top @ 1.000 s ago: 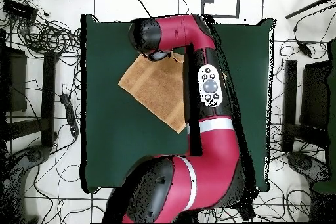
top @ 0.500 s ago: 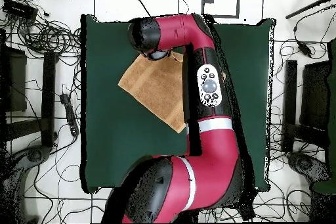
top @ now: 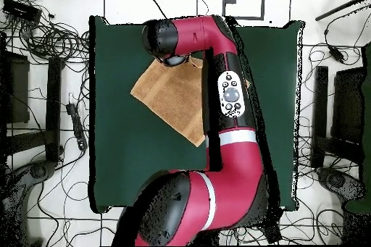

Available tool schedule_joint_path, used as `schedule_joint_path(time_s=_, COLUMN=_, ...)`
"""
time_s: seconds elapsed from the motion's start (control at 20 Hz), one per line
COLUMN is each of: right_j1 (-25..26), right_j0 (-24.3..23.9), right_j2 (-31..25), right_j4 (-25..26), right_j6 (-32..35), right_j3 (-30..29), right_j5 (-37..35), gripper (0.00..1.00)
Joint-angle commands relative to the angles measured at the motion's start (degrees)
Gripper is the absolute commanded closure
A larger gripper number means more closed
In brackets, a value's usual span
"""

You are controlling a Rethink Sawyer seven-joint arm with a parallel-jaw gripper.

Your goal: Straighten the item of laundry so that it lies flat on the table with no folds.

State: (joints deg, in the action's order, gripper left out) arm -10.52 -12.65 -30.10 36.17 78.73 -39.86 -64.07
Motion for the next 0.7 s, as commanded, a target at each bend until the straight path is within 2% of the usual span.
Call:
schedule_joint_path(time_s=0.05, right_j1=1.03, right_j0=2.97, right_j2=-1.84, right_j4=-0.60, right_j6=-2.53, right_j3=1.74, right_j5=-0.78, gripper=1.00)
schedule_joint_path(time_s=0.35, right_j1=0.73, right_j0=3.17, right_j2=-0.92, right_j4=-1.33, right_j6=0.99, right_j3=1.15, right_j5=-0.61, gripper=1.00)
schedule_joint_path(time_s=0.7, right_j1=0.44, right_j0=2.93, right_j2=-0.76, right_j4=-1.59, right_j6=0.48, right_j3=0.39, right_j5=0.19, gripper=1.00)
